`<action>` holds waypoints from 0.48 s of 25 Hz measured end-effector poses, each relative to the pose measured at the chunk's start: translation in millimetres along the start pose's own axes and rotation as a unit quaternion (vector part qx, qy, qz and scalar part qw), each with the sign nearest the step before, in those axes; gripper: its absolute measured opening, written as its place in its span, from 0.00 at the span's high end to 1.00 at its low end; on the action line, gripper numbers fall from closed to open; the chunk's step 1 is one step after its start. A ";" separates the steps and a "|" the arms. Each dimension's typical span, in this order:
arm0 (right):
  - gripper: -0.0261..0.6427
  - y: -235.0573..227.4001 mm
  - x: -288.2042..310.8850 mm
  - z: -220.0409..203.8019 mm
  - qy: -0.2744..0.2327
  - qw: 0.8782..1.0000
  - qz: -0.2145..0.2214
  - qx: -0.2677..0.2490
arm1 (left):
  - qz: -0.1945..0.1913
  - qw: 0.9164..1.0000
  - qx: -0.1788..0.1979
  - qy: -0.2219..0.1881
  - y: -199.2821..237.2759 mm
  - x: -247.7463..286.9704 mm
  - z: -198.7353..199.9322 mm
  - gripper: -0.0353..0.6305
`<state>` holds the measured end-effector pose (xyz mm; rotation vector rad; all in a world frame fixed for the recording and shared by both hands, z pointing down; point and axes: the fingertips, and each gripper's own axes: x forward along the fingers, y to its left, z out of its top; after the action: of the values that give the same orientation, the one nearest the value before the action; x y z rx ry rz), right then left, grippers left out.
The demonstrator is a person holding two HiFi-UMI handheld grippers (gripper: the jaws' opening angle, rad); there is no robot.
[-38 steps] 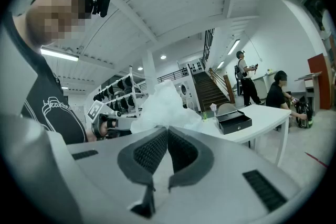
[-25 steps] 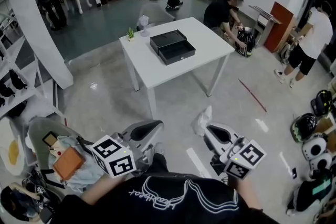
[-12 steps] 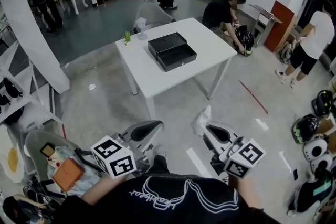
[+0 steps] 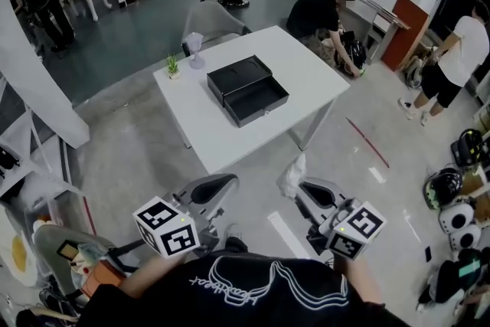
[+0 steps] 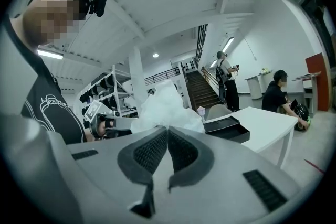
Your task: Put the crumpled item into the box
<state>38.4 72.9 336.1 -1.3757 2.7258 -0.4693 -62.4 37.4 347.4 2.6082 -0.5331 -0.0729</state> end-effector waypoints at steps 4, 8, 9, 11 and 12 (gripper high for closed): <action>0.95 -29.4 42.0 11.6 0.018 1.000 -0.012 0.008 | -0.004 1.000 -0.011 0.004 43.2 22.7 22.9 0.94; 0.95 -61.1 79.4 21.9 0.022 1.000 -0.020 0.011 | -0.008 1.000 -0.014 0.007 84.4 46.0 42.6 0.94; 0.95 -68.9 87.9 22.8 0.022 0.999 -0.022 0.009 | -0.008 1.000 -0.014 0.008 94.6 50.8 46.2 0.94; 0.95 -85.7 102.1 21.8 0.027 0.999 -0.027 0.000 | -0.008 1.000 -0.015 0.011 113.7 60.6 51.9 0.94; 0.95 -93.0 108.5 21.9 0.030 0.999 -0.030 -0.001 | -0.007 1.000 -0.015 0.013 122.5 65.5 54.1 0.94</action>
<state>49.3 -70.4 351.9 -1.4708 2.7392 -0.5204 -53.5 -111.1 358.7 2.5798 -0.5012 -0.0502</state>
